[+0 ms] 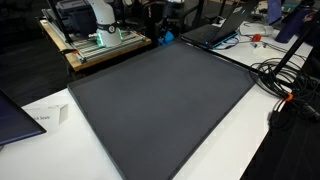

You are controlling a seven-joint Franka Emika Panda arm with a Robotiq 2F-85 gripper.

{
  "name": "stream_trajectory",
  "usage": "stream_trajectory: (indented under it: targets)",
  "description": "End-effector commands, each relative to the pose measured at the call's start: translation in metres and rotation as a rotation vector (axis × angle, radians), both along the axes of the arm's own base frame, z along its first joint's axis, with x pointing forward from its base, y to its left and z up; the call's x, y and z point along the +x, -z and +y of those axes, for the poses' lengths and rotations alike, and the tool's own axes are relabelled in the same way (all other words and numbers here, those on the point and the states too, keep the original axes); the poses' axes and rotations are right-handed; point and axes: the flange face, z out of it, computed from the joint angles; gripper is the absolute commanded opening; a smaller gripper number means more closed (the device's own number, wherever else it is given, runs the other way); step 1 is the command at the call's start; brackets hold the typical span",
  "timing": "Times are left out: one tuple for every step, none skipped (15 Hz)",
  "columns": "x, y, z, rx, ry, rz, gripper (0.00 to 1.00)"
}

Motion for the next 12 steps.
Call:
stream_trajectory:
  targets:
    - [0.006, -0.059, -0.002, 0.042, -0.012, -0.053, 0.0]
    - [0.009, -0.072, -0.001, 0.054, -0.017, -0.072, 0.0]
    - [0.011, -0.085, 0.0, 0.066, -0.021, -0.091, 0.0]
    - [0.014, -0.098, 0.001, 0.078, -0.024, -0.114, 0.0]
    - [0.017, -0.109, 0.001, 0.088, -0.023, -0.135, 0.0]
    - [0.019, -0.12, 0.001, 0.094, -0.024, -0.155, 0.0]
    - [0.022, -0.13, 0.0, 0.089, -0.018, -0.175, 0.0]
    - [0.024, -0.14, 0.0, 0.094, -0.018, -0.192, 0.0]
    - [0.026, -0.151, 0.0, 0.092, -0.014, -0.208, 0.0]
    - [0.027, -0.162, -0.001, 0.09, -0.009, -0.221, 0.0]
    - [0.028, -0.174, -0.002, 0.089, -0.008, -0.236, 0.0]
    - [0.028, -0.186, -0.003, 0.087, -0.001, -0.251, 0.0]
